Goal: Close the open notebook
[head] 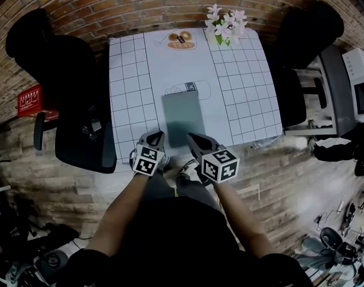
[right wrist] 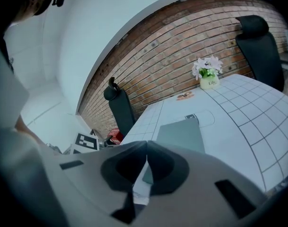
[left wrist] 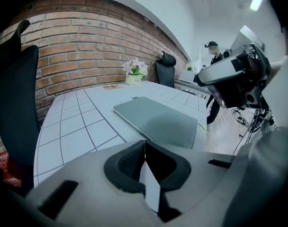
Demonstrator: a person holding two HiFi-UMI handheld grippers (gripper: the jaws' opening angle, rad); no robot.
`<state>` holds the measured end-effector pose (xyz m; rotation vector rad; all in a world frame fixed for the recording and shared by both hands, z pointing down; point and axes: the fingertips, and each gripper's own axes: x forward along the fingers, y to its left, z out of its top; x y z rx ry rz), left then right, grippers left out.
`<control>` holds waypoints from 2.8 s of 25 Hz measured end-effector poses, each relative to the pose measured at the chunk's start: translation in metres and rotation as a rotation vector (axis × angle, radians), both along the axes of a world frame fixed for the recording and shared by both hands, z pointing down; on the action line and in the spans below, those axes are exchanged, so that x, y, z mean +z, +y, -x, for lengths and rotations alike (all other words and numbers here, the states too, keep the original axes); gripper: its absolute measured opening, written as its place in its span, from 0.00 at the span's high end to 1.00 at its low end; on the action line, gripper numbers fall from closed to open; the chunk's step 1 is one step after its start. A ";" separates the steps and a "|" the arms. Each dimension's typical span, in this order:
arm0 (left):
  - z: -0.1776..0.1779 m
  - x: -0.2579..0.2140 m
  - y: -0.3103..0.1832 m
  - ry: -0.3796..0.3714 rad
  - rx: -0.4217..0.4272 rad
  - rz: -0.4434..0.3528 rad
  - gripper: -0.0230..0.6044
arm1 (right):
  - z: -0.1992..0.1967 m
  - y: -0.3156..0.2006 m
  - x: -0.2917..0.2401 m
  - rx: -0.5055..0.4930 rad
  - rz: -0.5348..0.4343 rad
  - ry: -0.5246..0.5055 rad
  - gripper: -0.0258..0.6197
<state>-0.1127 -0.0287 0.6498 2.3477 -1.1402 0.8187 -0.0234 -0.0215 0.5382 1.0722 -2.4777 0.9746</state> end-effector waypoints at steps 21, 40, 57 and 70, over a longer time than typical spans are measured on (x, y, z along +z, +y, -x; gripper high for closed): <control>-0.041 -0.131 -0.047 0.143 0.047 -0.194 0.92 | -0.162 -0.020 -0.087 0.344 -0.213 0.055 0.94; -0.046 -0.364 -0.069 0.382 0.068 -0.603 0.92 | -0.253 -0.013 -0.253 0.555 -0.584 0.119 0.94; -0.010 -0.454 -0.027 0.391 0.043 -0.870 0.92 | -0.253 -0.014 -0.330 0.556 -0.751 0.045 0.94; -0.018 -0.454 -0.013 0.409 0.048 -0.849 0.92 | -0.247 -0.006 -0.343 0.529 -0.775 0.026 0.94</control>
